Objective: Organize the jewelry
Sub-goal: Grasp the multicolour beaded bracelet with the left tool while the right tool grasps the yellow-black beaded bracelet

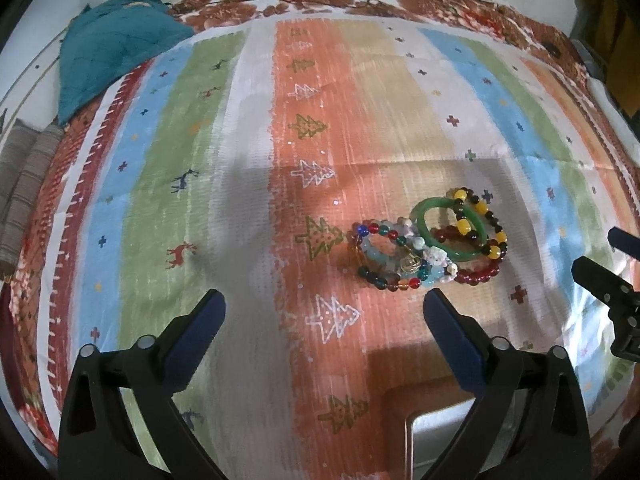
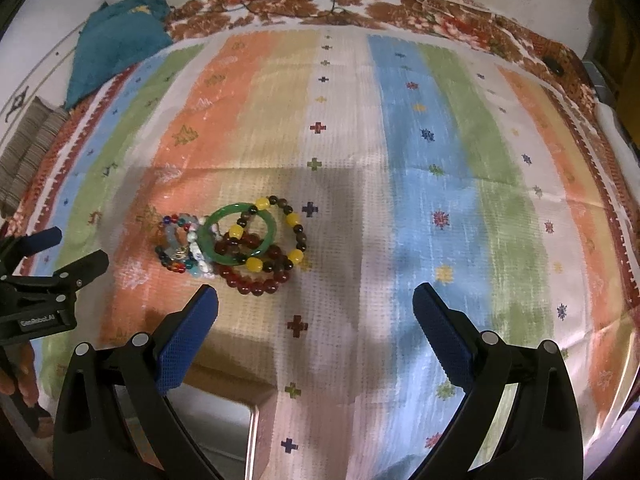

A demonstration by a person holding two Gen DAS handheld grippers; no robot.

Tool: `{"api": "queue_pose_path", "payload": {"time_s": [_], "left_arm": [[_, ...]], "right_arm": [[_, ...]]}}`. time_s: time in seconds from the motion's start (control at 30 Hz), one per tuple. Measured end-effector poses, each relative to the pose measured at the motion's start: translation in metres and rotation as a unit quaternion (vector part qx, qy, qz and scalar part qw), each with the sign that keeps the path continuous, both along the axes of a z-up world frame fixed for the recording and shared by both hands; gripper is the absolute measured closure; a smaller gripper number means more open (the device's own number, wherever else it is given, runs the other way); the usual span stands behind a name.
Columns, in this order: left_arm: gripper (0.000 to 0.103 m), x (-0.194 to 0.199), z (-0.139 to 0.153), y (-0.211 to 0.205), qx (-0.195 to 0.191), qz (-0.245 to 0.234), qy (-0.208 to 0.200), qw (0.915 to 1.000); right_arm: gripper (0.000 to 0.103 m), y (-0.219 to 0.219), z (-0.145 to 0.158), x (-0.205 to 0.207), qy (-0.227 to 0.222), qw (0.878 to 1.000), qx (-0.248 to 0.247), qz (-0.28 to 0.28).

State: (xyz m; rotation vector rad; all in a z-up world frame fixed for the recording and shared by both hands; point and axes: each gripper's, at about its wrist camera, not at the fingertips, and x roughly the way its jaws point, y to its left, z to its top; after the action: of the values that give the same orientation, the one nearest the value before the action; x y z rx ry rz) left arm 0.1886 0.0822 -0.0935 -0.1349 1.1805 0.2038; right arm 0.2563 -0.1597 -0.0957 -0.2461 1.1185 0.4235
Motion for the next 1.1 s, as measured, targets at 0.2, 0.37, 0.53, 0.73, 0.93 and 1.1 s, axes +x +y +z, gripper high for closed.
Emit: {"api": "queue_pose_path", "payload": {"time_s": [0.2, 0.37, 0.53, 0.73, 0.93, 1.1], "left_arm": [[0.012, 0.012, -0.006, -0.001, 0.000, -0.008, 0.007, 0.9999], [0.012, 0.020, -0.009, 0.001, -0.003, -0.009, 0.007, 0.9999], [0.016, 0.029, -0.016, 0.000, -0.006, -0.021, 0.014, 0.9997], [0.026, 0.038, -0.023, 0.000, -0.021, -0.024, 0.018, 0.9993], [0.037, 0.045, -0.034, 0.002, -0.026, -0.029, 0.033, 0.9987], [0.042, 0.049, -0.042, 0.003, -0.032, -0.032, 0.043, 0.9980]], "right_arm": [[0.004, 0.012, -0.013, 0.011, 0.007, 1.000, -0.018, 0.001], [0.005, 0.020, -0.016, 0.018, 0.010, 1.000, -0.020, 0.004], [0.012, 0.027, -0.025, 0.026, 0.017, 0.999, -0.033, 0.002], [0.016, 0.031, -0.034, 0.037, 0.024, 0.999, -0.038, 0.001], [0.029, 0.033, -0.049, 0.045, 0.043, 0.998, -0.043, -0.001], [0.035, 0.035, -0.053, 0.052, 0.048, 0.998, -0.043, 0.001]]}}
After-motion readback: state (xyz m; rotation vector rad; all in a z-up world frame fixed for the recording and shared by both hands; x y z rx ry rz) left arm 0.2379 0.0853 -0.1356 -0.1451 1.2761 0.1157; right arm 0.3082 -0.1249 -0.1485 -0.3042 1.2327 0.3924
